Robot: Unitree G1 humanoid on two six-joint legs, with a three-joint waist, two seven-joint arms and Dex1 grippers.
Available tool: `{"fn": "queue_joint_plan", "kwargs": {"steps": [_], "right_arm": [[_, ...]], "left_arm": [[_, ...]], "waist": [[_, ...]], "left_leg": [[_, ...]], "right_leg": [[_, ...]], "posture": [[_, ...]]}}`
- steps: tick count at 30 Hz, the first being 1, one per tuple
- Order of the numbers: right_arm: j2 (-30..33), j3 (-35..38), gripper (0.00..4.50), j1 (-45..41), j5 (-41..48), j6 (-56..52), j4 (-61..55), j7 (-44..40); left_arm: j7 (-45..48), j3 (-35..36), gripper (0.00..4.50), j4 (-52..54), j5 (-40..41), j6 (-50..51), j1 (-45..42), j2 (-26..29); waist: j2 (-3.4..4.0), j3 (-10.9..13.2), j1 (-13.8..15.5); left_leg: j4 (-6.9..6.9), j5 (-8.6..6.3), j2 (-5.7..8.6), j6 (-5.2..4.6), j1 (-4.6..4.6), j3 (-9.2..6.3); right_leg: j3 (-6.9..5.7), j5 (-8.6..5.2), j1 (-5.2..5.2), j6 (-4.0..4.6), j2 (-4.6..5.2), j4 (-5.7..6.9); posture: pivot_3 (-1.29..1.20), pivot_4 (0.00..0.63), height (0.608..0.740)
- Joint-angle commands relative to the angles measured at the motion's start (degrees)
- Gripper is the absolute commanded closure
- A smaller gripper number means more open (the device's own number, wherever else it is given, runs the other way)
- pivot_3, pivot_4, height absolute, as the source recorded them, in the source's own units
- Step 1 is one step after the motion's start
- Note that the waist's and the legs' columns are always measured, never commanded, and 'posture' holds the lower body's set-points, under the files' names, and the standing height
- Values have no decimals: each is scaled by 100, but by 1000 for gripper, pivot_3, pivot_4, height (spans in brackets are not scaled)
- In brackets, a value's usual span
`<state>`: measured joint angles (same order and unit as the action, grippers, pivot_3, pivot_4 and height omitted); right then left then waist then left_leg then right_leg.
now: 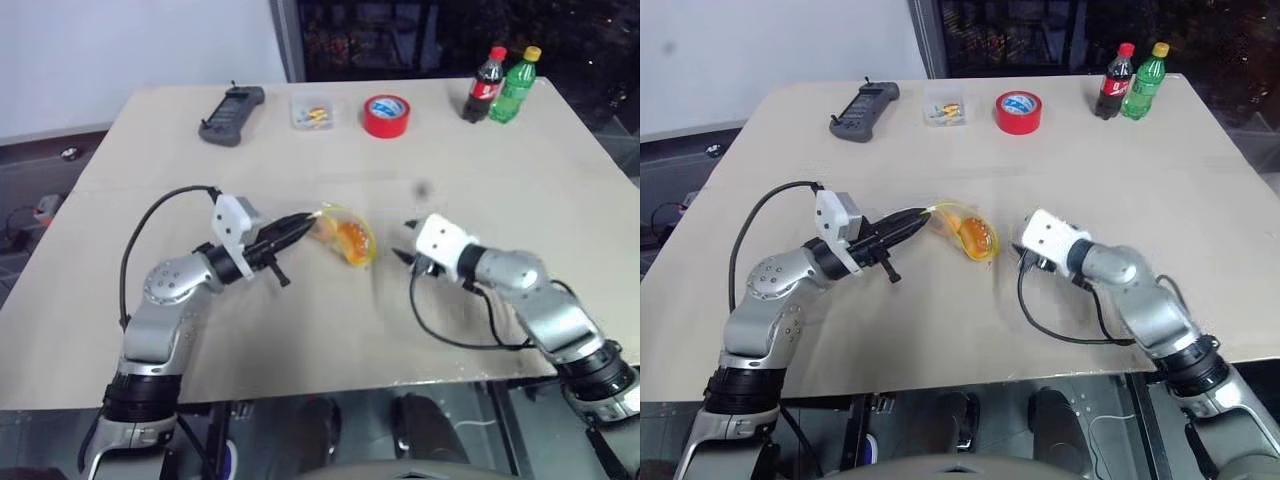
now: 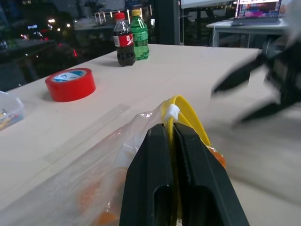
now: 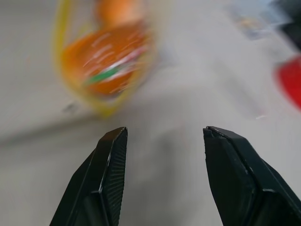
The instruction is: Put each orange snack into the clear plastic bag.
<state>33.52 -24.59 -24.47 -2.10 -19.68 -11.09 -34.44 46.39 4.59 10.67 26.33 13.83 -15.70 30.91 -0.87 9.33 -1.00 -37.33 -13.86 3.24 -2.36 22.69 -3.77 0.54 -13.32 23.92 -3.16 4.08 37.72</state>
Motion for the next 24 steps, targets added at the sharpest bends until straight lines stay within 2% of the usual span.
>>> {"fn": "queue_joint_plan", "kwargs": {"steps": [1, 5, 15, 17, 18, 19, 22, 24], "right_arm": [[-203, 135, 1918, 53, 326, -112, -406, -327], [-485, 166, 1918, 134, 216, -239, -390, -210], [-1360, 310, 1918, -266, -28, -42, 585, 229], [-1411, 363, 2464, -316, 1, -46, 642, 207], [-1432, 401, 3008, -328, 27, -35, 658, 188], [-1446, 435, 3240, -336, 43, -26, 666, 173], [-1418, 528, 4379, -366, 33, -1, 633, 136], [-1348, 696, 4451, -469, 44, -9, 598, 147]], "left_arm": [[-130, 253, 4500, 318, 242, 203, -137, 39], [-171, 298, 4500, 431, 327, 356, -135, 62], [-221, 297, 4500, 562, 404, 512, -183, 61], [-233, 316, 4500, 572, 412, 530, -189, 62], [-244, 327, 4500, 579, 417, 543, -188, 64], [-255, 335, 4500, 585, 421, 553, -188, 65], [-299, 350, 4500, 603, 433, 596, -214, 70], [-349, 367, 4500, 587, 470, 647, -284, 45]], "waist": [[0, 0, 15], [0, 0, 30], [0, 0, 22], [0, 0, 24], [0, 0, 28], [0, 0, 25], [0, 0, 23], [0, 0, 23]], "left_leg": [[-1, 0, 1, 0, 2, 0], [-2, -1, 3, 1, 5, -6], [-2, 1, 5, 9, 2, -9], [-2, 8, 5, 21, 3, -9], [-2, 8, 6, 22, 3, -9], [-1, 8, 7, 23, 4, -9], [-1, 7, 8, 23, 4, -9], [-1, 6, 8, 20, 4, -9]], "right_leg": [[3, 0, -1, 0, 2, -2], [6, 0, -1, 0, 4, -6], [15, 1, 1, 2, 2, -1], [15, 1, 1, 2, 2, -1], [15, 1, 1, 2, 2, -2], [15, 1, 1, 2, 3, -3], [15, 1, 1, 2, 3, -3], [15, 1, 1, 2, 3, -2]], "posture": [[0, 150, 740], [0, 150, 740], [0, 150, 740], [0, 150, 740], [0, 150, 740], [0, 150, 740], [0, 150, 740], [0, 150, 740]]}}
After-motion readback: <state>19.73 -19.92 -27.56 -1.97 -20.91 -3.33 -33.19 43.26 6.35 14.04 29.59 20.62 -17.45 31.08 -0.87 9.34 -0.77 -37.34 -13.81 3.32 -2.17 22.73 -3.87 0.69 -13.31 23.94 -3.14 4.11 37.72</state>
